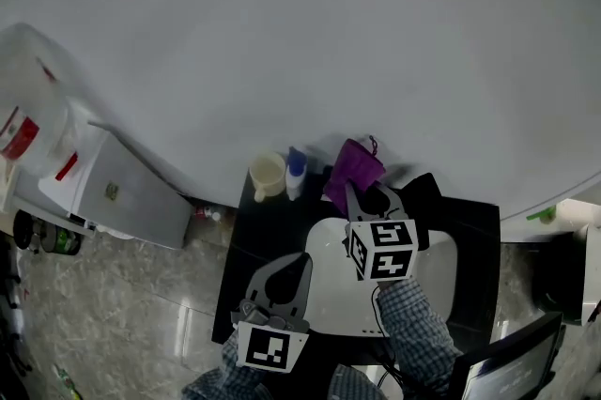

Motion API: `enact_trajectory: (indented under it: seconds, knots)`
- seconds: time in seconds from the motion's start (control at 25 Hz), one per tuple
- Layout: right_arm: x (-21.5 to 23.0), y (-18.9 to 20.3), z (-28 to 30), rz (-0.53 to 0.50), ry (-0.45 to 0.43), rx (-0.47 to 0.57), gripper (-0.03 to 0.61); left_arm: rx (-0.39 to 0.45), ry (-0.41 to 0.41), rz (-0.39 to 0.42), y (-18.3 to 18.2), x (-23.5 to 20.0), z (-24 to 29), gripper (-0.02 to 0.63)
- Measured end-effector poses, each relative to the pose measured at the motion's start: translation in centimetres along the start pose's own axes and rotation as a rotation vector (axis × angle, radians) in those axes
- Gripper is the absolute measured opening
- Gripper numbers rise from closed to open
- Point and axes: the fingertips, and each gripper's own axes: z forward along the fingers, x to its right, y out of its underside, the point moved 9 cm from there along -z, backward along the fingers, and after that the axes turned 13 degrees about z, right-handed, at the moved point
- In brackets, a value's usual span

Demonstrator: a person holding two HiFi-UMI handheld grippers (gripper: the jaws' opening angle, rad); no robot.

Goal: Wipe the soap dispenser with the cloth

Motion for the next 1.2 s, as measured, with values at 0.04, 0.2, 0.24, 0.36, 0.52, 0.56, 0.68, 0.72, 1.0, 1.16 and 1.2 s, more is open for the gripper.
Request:
enact_trajectory:
  seconds: [0.04,0.2,0.24,0.36,0.52,0.56,0.68,0.72,1.0,1.16,1.2]
  knots:
    - [0.3,0.2,0.6,0.004,0.001,-0.016,0.080,-0.002,-0.006,-0.014,0.2,0.0,0.1,0.002]
    - [1.8,1.4,2.4,0.016,0.035,-0.071,0.080,-0.026,-0.034,-0.037,1.0,-0.2,0.1,0.002]
    - [2.3,1.7,2.7,0.018,0.047,-0.082,0.080,-0.032,-0.039,-0.044,1.2,-0.2,0.0,0.002]
    - [3.9,2.7,3.6,0.033,0.076,-0.110,0.080,-0.044,-0.054,-0.061,1.7,-0.2,0.0,0.002]
    - [5.4,4.7,4.9,0.046,0.101,-0.157,0.080,-0.066,-0.053,-0.054,2.0,0.2,0.0,0.002]
    - [5.6,5.3,5.2,0.056,0.104,-0.165,0.080,-0.070,-0.051,-0.053,2.0,0.3,0.0,0.002]
    - [6.1,6.4,5.6,0.089,0.118,-0.164,0.080,-0.081,-0.045,-0.061,2.2,0.6,-0.1,0.002]
    - [6.3,6.6,5.7,0.096,0.125,-0.162,0.080,-0.084,-0.043,-0.064,2.4,0.7,-0.1,0.002]
    - [7.3,8.5,5.9,0.115,0.151,-0.217,0.080,-0.086,-0.039,-0.078,2.7,1.2,0.0,0.002]
    - [7.4,9.6,5.5,0.122,0.164,-0.263,0.080,-0.073,-0.038,-0.072,2.6,1.3,0.2,0.002]
    - [7.3,9.6,5.2,0.119,0.170,-0.261,0.080,-0.070,-0.038,-0.072,2.5,1.3,0.3,0.002]
